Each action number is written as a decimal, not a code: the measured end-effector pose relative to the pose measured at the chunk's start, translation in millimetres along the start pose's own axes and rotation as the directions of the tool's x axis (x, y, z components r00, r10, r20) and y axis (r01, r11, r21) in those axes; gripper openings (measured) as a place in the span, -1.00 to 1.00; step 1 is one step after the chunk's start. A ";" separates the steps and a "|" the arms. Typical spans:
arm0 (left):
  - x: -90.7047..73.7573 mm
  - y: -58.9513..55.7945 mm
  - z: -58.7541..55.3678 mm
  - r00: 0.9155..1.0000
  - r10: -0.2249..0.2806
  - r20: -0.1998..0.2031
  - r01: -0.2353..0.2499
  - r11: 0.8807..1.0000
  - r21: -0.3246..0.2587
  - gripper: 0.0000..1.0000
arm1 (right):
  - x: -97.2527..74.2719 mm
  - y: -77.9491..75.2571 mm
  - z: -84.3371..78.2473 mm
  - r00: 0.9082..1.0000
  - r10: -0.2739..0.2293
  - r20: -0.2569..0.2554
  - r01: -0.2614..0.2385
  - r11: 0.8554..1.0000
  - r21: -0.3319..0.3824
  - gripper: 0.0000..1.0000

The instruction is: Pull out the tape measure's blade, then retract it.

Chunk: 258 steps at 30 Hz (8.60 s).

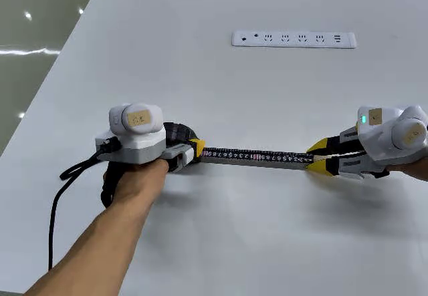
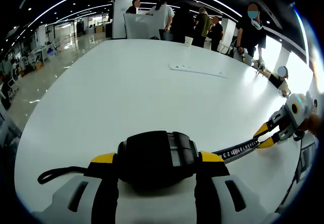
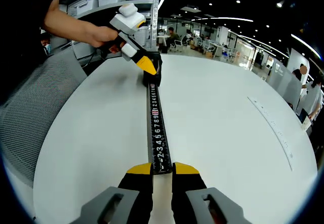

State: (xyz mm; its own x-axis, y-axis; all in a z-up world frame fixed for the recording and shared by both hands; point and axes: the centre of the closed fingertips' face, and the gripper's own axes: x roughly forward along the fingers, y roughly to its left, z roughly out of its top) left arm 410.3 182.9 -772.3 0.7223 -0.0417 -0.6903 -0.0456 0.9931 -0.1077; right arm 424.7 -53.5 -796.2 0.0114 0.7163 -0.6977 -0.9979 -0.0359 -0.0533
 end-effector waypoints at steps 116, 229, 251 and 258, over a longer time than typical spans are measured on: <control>-0.9 0.7 0.4 0.999 -0.040 -0.008 0.040 0.999 -0.024 0.13 | 96.0 11.8 93.7 0.993 0.065 0.098 -0.065 0.998 -0.008 -0.80; -25.3 5.3 -23.6 0.993 -0.110 -0.041 0.113 0.991 0.074 0.40 | 72.0 17.3 83.2 0.999 -0.024 0.023 0.023 0.997 0.070 -0.20; -34.8 4.9 -25.0 0.982 -0.186 0.002 0.184 0.973 0.140 0.55 | 32.5 24.4 65.2 0.991 -0.127 0.048 0.115 0.975 0.188 0.08; -38.5 1.6 -24.6 0.976 -0.217 0.019 0.210 0.961 0.182 0.57 | 21.1 27.5 56.8 0.985 -0.160 0.058 0.142 0.962 0.234 0.18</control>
State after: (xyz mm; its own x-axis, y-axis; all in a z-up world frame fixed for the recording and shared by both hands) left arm 365.4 183.4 -763.6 0.7281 -0.2537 -0.6369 0.2328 0.9653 -0.1184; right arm 393.9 0.2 -771.8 0.1671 0.7520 -0.6377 -0.9730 0.2303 0.0166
